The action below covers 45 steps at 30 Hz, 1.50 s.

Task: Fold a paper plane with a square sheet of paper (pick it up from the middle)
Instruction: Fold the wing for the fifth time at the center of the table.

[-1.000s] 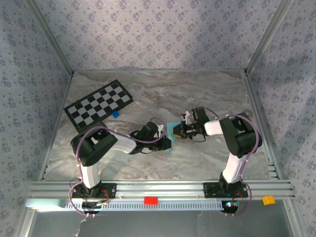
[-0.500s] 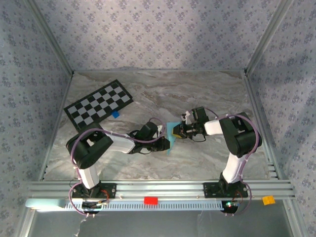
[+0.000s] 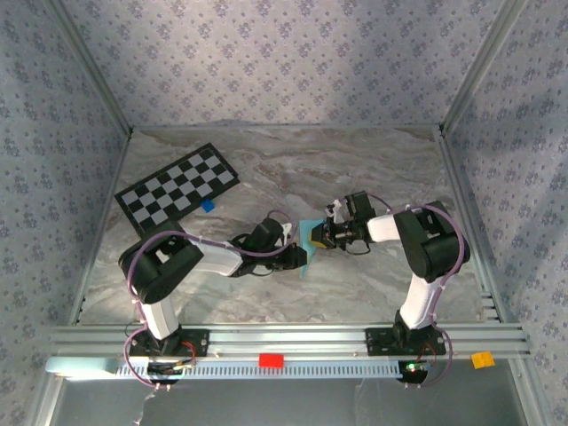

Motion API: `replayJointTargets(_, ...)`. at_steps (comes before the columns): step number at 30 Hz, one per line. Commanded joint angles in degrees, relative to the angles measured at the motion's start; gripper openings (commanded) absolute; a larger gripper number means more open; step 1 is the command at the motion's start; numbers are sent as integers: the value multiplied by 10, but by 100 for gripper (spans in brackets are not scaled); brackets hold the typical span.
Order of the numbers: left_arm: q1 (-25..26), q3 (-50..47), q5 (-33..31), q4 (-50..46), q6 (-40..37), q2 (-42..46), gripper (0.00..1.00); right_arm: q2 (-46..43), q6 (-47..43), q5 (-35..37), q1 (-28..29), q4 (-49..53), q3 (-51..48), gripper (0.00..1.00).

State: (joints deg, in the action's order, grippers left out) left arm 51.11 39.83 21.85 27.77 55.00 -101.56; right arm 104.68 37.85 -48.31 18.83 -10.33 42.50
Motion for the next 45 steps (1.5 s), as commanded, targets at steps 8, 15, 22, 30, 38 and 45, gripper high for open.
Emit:
replayJointTargets(8,3,-24,37,38,11,-18,0,36,-14,58,2,46,-2,12)
replayJointTargets(15,5,-33,58,32,18,-41,0,41,-14,60,2,50,0,12)
replayJointTargets(22,9,-37,54,18,23,-41,8,43,-37,67,2,59,3,12)
replayJointTargets(30,12,-50,59,6,17,-18,5,45,-37,67,2,61,3,11)
replayJointTargets(38,14,-54,68,-9,11,-10,11,49,-39,67,0,59,2,11)
replayJointTargets(45,18,-53,76,-26,-3,-2,0,50,-39,67,0,60,3,11)
